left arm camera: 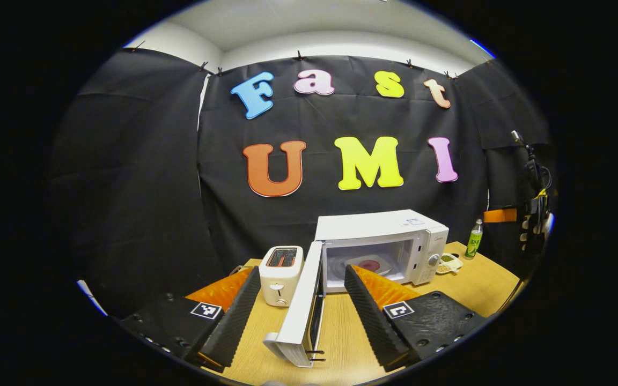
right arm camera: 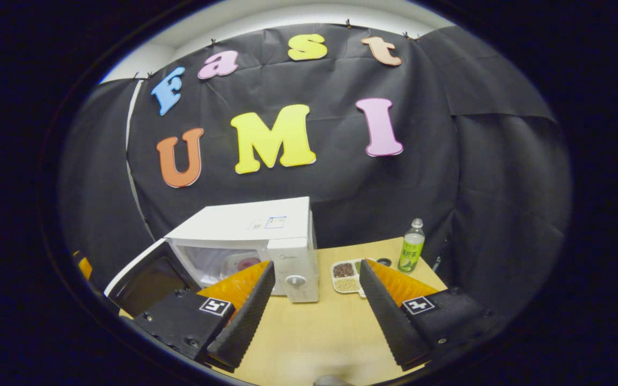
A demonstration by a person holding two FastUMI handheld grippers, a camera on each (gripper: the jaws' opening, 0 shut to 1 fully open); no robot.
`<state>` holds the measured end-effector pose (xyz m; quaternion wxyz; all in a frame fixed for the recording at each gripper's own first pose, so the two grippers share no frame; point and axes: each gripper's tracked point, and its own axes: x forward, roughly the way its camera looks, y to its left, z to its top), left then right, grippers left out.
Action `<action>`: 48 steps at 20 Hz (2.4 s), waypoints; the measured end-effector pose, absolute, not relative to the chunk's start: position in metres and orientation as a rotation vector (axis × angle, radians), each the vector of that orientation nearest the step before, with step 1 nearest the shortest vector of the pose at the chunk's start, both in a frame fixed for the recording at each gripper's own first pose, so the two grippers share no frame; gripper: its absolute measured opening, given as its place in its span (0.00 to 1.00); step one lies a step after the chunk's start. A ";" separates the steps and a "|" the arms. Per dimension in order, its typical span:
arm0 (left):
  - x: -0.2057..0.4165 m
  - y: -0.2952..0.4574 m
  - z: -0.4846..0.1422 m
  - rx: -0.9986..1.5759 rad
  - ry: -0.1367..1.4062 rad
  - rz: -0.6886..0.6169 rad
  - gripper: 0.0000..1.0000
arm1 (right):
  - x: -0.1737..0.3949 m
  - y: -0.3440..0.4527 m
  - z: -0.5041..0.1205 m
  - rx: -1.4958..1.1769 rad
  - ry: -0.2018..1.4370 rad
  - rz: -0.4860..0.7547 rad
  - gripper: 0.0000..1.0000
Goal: Open the microwave oven with the left hand, put the food in, and close the microwave oven.
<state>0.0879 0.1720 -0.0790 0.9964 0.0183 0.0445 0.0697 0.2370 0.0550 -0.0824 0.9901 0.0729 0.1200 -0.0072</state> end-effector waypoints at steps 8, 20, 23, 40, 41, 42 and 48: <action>0.091 0.202 -0.098 0.069 0.104 0.131 0.30 | 0.198 0.041 -0.083 0.191 0.286 -0.043 0.92; 0.085 0.278 -0.214 -0.032 0.245 0.199 0.00 | 0.167 0.038 -0.089 0.234 0.339 -0.072 0.92; 0.087 0.281 -0.238 -0.035 0.279 0.203 0.00 | 0.161 0.034 -0.089 0.229 0.342 -0.084 0.92; 0.105 0.191 -0.239 -0.031 0.266 0.070 0.00 | 0.153 0.038 -0.077 0.285 0.365 -0.009 1.00; 0.107 0.181 -0.240 -0.038 0.266 0.060 0.00 | 0.154 0.037 -0.074 0.288 0.358 0.000 1.00; 0.108 0.169 -0.241 -0.038 0.270 0.052 0.00 | 0.154 0.036 -0.072 0.283 0.355 0.010 1.00; 0.132 0.098 -0.234 -0.020 0.265 -0.029 0.00 | 0.159 0.015 -0.071 0.231 0.359 0.040 1.00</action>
